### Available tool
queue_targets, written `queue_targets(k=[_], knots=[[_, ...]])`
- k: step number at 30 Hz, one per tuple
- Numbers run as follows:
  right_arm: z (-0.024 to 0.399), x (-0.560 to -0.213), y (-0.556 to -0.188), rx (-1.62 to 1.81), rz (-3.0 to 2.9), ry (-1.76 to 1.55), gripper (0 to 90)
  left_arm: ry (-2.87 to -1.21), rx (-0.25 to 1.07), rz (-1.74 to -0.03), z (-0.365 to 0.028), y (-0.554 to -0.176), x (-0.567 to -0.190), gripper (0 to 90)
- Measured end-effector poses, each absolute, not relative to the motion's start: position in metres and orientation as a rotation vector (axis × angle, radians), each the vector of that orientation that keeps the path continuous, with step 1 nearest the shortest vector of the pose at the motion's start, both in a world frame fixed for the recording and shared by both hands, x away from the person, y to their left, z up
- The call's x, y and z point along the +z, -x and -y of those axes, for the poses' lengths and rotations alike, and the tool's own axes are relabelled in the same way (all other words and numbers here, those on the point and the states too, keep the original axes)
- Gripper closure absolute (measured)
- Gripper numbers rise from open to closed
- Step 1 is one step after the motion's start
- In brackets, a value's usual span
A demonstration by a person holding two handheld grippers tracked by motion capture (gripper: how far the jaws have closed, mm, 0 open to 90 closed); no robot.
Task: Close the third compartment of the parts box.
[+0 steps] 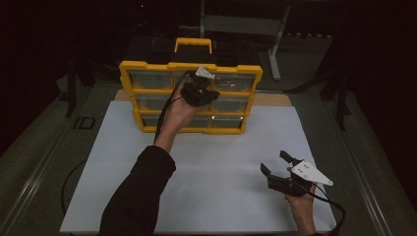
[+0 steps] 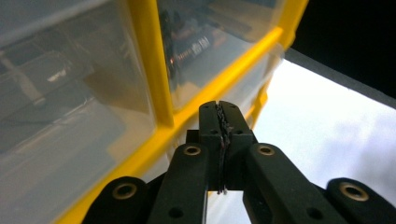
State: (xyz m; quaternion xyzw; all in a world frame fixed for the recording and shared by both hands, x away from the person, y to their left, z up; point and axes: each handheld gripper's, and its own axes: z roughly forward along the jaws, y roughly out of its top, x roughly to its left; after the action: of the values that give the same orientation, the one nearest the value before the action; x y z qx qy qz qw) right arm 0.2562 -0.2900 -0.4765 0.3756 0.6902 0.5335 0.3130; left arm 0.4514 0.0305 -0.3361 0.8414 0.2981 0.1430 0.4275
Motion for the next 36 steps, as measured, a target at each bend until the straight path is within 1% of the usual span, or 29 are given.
queue_targets(k=[3,4,5,8,9,10,11,12,13,16,17,19,20,22,23,26,32,34,36], knots=[[0.289,-0.477,-0.256,1.406,-1.824,-0.985,14.4,-2.129,0.344,-0.693,-0.04,-0.443,-0.337,85.3],[0.289,-0.477,-0.256,1.406,-1.824,-0.985,14.4,-2.133,0.345,-0.687,-0.042,-0.441,-0.338,85.3],[0.289,-0.477,-0.256,1.406,-1.825,-0.986,14.4,-2.153,0.348,-0.661,-0.048,-0.434,-0.338,82.7],[0.288,-0.477,-0.256,1.404,-1.827,-0.984,14.4,-2.15,0.34,-0.649,-0.056,-0.428,-0.34,78.8],[0.288,-0.477,-0.256,1.403,-1.828,-0.984,14.4,-2.151,0.34,-0.641,-0.061,-0.423,-0.341,76.0],[0.288,-0.477,-0.256,1.403,-1.828,-0.984,14.4,-2.151,0.34,-0.635,-0.064,-0.42,-0.342,76.0],[0.287,-0.477,-0.255,1.403,-1.83,-0.984,14.4,-2.152,0.336,-0.627,-0.069,-0.415,-0.344,74.1],[0.287,-0.477,-0.255,1.403,-1.83,-0.979,14.4,-2.154,0.335,-0.624,-0.072,-0.412,-0.346,70.1],[0.287,-0.477,-0.255,1.402,-1.83,-0.983,14.4,-2.154,0.341,-0.611,-0.079,-0.404,-0.35,63.4],[0.287,-0.477,-0.255,1.403,-1.83,-0.981,14.4,-2.152,0.344,-0.621,-0.085,-0.397,-0.356,55.1],[0.287,-0.477,-0.255,1.403,-1.832,-0.983,14.4,-2.148,0.338,-0.62,-0.09,-0.392,-0.361,55.1],[0.287,-0.477,-0.255,1.403,-1.833,-0.982,14.3,-2.153,0.351,-0.621,-0.098,-0.382,-0.371,48.5],[0.287,-0.477,-0.255,1.403,-1.833,-0.98,14.4,-2.149,0.355,-0.63,-0.101,-0.378,-0.374,44.6],[0.287,-0.477,-0.255,1.403,-1.832,-0.984,14.3,-2.147,0.356,-0.635,-0.106,-0.373,-0.378,39.8],[0.287,-0.478,-0.255,1.404,-1.835,-0.982,14.3,-2.137,0.366,-0.648,-0.115,-0.365,-0.386,35.8],[0.286,-0.478,-0.255,1.402,-1.842,-0.98,14.3,-2.096,0.4,-0.696,-0.137,-0.342,-0.406,28.6],[0.284,-0.479,-0.255,1.399,-1.85,-0.979,14.3,-1.987,0.449,-0.807,-0.167,-0.31,-0.432,16.0],[0.284,-0.479,-0.255,1.395,-1.854,-0.978,14.2,-1.959,0.452,-0.841,-0.177,-0.3,-0.443,14.9],[0.283,-0.479,-0.255,1.392,-1.855,-0.979,14.2,-1.939,0.453,-0.871,-0.188,-0.291,-0.452,11.1]])
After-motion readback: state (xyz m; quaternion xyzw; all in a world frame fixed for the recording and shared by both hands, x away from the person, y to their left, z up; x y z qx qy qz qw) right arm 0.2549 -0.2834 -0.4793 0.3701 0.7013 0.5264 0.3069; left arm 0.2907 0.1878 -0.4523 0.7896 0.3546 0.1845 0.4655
